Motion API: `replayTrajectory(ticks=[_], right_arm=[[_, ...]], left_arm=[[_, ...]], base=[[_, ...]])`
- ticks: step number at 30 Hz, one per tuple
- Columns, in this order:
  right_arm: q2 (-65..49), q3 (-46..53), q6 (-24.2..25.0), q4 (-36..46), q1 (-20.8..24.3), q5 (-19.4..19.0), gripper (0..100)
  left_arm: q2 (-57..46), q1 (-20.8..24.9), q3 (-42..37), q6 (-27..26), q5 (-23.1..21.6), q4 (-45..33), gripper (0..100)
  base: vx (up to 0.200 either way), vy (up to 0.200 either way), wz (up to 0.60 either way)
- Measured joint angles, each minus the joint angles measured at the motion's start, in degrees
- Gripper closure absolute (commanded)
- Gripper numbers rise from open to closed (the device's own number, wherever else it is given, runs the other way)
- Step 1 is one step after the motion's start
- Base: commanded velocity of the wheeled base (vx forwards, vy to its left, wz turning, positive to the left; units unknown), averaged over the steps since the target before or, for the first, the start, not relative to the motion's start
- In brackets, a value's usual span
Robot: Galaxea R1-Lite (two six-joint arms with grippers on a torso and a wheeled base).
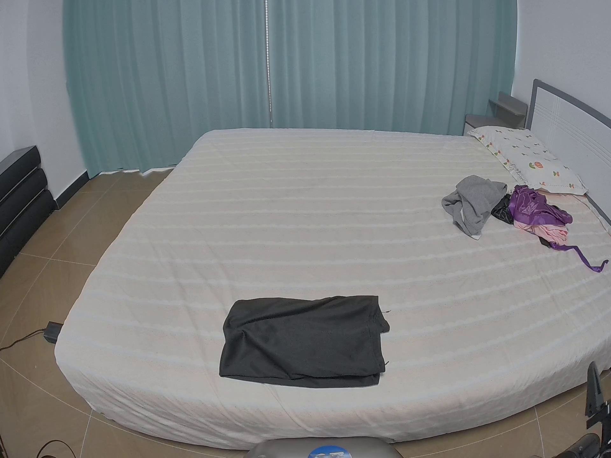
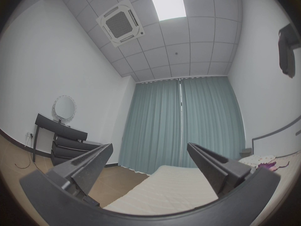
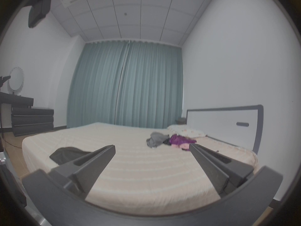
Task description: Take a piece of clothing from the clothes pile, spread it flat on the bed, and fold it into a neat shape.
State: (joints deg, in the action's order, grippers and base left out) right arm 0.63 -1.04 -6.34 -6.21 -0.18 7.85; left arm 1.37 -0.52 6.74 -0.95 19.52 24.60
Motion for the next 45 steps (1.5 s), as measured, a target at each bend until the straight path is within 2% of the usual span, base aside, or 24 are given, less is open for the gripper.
replayTrajectory(ticks=[7,16,22,28,33,45], right_arm=[[0.0,0.0,2.2,2.2,0.0,0.1,0],[0.0,0.0,3.2,1.9,0.0,-0.1,0],[0.0,0.0,4.8,2.0,0.0,-0.3,0],[0.0,0.0,5.5,2.8,0.1,-1.5,0],[0.0,0.0,7.5,6.4,0.0,-5.8,0],[0.1,0.0,7.6,5.8,0.1,-6.4,0]], left_arm=[[-0.6,0.4,-5.1,0.0,-2.8,-4.4,0],[-0.8,0.5,-5.7,-1.0,-12.4,-21.2,0],[-0.8,0.5,-5.7,0.5,-19.8,-24.6,0],[-0.8,0.5,-5.7,0.5,-20.0,-24.9,0],[-0.8,0.5,-5.7,0.6,-19.0,-24.9,0],[-0.7,0.5,-5.7,1.0,-18.4,-24.8,0]], base=[[0.000,0.000,0.00],[0.000,0.000,0.00],[0.000,0.000,0.00],[0.000,0.000,0.00],[0.000,0.000,0.00],[0.000,0.000,0.00]])
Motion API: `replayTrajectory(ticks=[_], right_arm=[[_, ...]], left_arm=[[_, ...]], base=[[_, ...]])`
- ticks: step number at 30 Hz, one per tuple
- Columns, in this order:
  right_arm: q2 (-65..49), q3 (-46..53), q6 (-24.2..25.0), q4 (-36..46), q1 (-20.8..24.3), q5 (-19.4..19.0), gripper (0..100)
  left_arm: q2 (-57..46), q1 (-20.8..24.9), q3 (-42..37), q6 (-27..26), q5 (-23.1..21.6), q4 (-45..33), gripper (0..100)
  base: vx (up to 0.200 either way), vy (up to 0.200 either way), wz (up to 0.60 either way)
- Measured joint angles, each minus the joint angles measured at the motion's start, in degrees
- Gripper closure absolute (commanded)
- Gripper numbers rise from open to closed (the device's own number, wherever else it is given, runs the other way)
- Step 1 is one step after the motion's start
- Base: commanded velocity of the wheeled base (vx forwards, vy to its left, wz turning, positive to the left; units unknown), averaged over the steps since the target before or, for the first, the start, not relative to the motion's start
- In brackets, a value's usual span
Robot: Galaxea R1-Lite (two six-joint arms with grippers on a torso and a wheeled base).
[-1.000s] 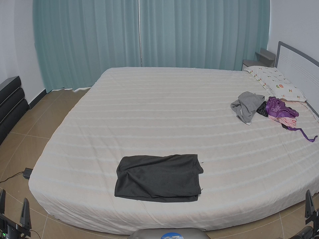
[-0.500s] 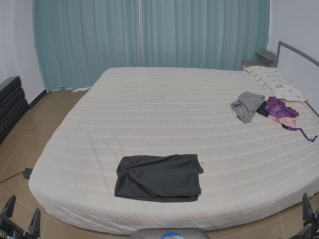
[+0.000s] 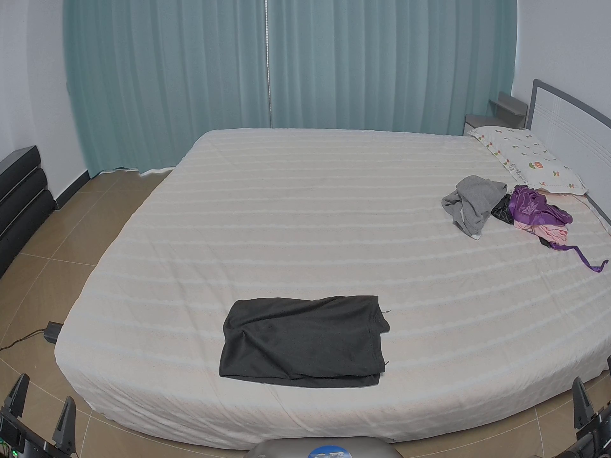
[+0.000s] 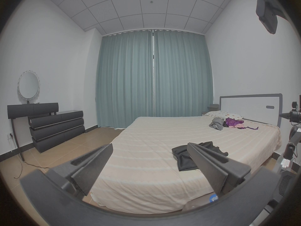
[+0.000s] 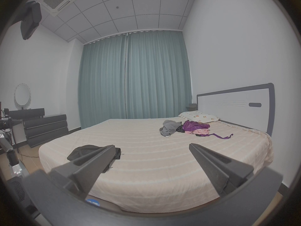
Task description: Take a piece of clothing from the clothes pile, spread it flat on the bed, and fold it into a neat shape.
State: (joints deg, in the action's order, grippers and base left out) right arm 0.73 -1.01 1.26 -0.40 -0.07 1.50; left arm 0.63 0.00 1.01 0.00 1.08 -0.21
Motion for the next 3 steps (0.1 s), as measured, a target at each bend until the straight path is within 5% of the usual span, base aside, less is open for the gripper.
replayTrajectory(ticks=[3], right_arm=[[0.0,0.0,-0.7,0.1,0.0,-0.4,0]], left_arm=[[0.0,0.0,0.0,0.0,0.0,0.0,0]], base=[[0.000,0.000,0.00]])
